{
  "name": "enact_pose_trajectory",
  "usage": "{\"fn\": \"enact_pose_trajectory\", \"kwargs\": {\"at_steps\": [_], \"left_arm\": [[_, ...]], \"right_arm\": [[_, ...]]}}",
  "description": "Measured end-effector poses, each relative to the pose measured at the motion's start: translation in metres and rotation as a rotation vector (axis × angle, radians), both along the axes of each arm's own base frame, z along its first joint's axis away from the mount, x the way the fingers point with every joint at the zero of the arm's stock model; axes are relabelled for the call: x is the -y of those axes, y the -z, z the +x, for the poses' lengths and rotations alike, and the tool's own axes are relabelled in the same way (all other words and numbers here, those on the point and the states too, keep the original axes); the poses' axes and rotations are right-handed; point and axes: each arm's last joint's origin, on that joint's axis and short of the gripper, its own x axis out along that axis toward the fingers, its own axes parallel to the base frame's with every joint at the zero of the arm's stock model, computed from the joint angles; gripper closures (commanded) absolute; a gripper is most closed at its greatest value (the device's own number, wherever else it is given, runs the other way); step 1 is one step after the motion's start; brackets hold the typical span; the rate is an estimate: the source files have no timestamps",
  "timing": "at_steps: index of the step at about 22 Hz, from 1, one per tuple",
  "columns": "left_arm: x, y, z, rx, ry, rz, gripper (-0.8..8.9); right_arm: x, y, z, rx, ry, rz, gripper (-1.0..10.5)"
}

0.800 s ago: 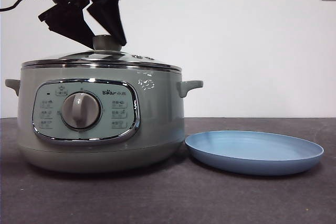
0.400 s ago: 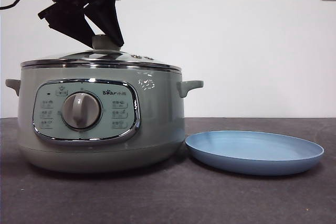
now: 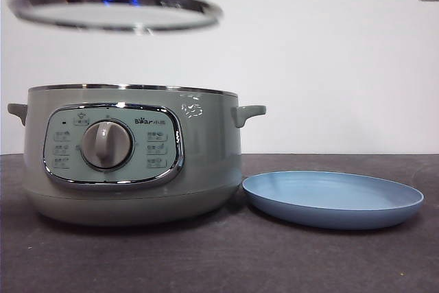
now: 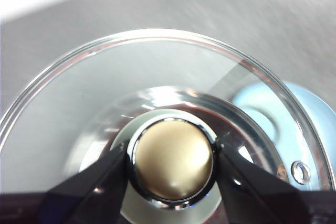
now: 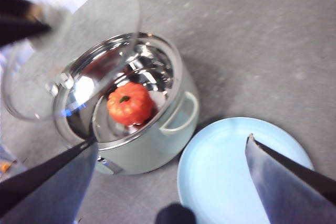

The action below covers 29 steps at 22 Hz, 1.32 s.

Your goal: Take the pumpkin out from the steamer,put the pumpkin in the blue plate,close the lid

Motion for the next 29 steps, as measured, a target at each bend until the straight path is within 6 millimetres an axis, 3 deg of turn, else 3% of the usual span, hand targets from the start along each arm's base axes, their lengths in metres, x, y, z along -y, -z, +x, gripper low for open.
{"fn": "enact_pose_trajectory", "kwargs": {"at_steps": [4,14,16,21,24,29], "left_arm": [[-0.014,-0.016,-0.022,0.037,-0.086,0.059,8.21],[-0.056,-0.043,-0.089,0.171,-0.344,0.194,8.22],[-0.066,-0.048,-0.104,0.210,-0.426,0.233,8.22],[-0.084,-0.056,-0.136,0.282,-0.525,0.244,8.22],[-0.086,-0.056,-0.140,0.284,-0.526,0.244,8.22],[-0.085,-0.053,-0.138,0.257,-0.516,0.265,8.22]], "right_arm": [[-0.025,0.011,0.017,-0.047,-0.075,-0.011,4.8],[-0.115,0.024,0.071,-0.171,-0.252,-0.123,4.4],[-0.140,0.022,0.082,-0.170,-0.252,-0.198,3.8],[-0.203,0.023,0.101,-0.174,-0.290,-0.371,3.8],[-0.232,0.039,0.108,-0.162,-0.290,-0.463,3.8],[-0.262,0.084,0.111,-0.195,-0.332,-0.587,3.8]]}}
